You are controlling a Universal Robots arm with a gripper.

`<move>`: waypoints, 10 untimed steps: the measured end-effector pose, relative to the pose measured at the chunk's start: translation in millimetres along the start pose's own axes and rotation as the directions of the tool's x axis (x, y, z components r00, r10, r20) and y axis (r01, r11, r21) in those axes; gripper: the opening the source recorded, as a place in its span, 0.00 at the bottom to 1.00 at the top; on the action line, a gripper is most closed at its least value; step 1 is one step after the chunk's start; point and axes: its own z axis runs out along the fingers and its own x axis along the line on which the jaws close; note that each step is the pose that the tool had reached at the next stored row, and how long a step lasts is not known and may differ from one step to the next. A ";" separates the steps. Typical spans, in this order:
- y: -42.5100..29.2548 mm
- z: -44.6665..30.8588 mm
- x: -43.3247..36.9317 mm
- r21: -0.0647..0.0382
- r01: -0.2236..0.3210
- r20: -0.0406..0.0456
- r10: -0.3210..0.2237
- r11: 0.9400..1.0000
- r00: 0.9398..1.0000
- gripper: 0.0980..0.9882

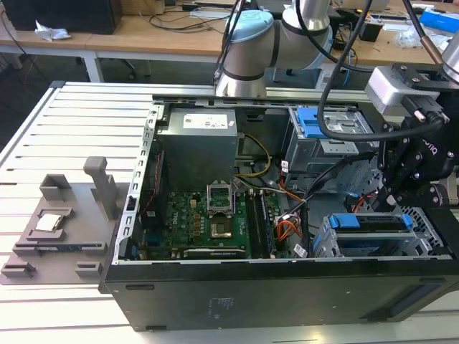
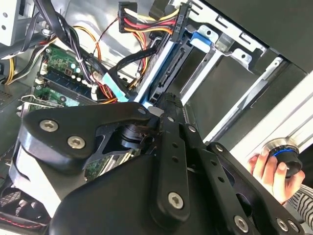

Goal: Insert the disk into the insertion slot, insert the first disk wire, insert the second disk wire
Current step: 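Insert the disk into the insertion slot, then insert the first disk wire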

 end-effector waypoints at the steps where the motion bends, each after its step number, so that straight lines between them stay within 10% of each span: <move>1: -1.0 0.3 0.0 0.000 0.000 0.000 0.000 1.000 1.000 0.01; 10: -1.5 0.4 0.0 0.000 0.000 0.000 0.000 1.000 1.000 0.01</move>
